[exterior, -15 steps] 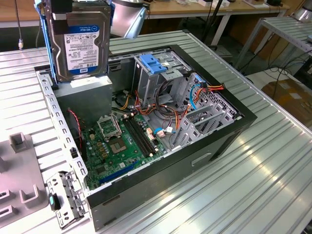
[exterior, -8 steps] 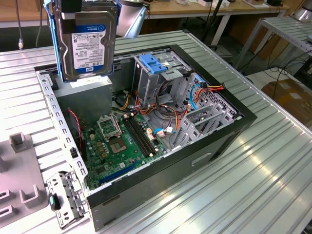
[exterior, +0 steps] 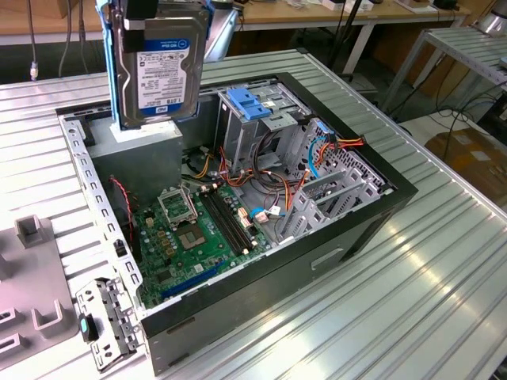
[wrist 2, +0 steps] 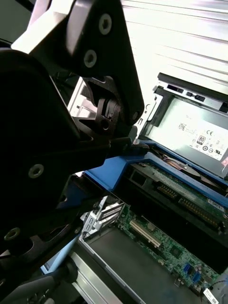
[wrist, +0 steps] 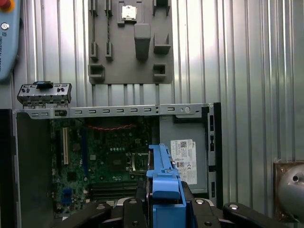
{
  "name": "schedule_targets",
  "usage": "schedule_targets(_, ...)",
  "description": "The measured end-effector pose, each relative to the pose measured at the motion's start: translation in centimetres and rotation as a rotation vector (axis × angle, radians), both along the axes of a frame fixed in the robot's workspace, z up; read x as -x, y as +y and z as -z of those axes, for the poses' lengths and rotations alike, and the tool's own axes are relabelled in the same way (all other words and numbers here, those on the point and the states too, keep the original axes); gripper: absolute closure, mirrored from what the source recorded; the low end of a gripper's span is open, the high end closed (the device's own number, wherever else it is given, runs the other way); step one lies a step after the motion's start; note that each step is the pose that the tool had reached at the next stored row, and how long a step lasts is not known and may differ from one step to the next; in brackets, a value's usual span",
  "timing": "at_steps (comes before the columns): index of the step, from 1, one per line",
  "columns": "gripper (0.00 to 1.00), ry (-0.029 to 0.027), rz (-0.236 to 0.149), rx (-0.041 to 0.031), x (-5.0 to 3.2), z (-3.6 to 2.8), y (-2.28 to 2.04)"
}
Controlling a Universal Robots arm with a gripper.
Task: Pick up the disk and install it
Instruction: 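Pick up the disk, then insert the disk into the insertion slot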
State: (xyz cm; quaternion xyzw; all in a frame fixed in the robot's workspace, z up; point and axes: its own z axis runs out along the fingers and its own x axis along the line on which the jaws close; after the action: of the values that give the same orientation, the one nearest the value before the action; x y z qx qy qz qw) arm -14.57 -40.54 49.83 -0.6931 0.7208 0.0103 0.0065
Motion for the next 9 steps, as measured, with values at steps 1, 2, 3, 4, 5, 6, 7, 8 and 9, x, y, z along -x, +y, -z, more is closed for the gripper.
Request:
schedule_targets(1, 0.63, 0.0002, 0.000, 0.0000, -0.19, 0.00, 0.00)
schedule_targets(2, 0.63, 0.0006, 0.000, 0.0000, -0.60, 0.00, 0.00)
schedule_targets(3, 0.63, 0.0008, 0.000, -0.0001, -0.79, 0.00, -0.07)
schedule_targets(4, 0.63, 0.0008, 0.000, -0.0001, -0.84, 0.01, -0.17)
schedule_targets(5, 0.63, 0.0008, 0.000, 0.0000, -0.89, 0.01, -0.25)
schedule_targets(6, 0.63, 0.0007, 0.000, -0.0002, -1.01, 0.03, -0.33)
schedule_targets(7, 0.63, 0.0009, 0.000, 0.0000, -1.04, 0.03, -0.34)
schedule_targets(8, 0.63, 0.0008, 0.000, 0.0000, -1.05, 0.03, -0.34)
schedule_targets(9, 0.63, 0.0009, 0.000, 0.0001, -1.12, 0.02, -0.34)
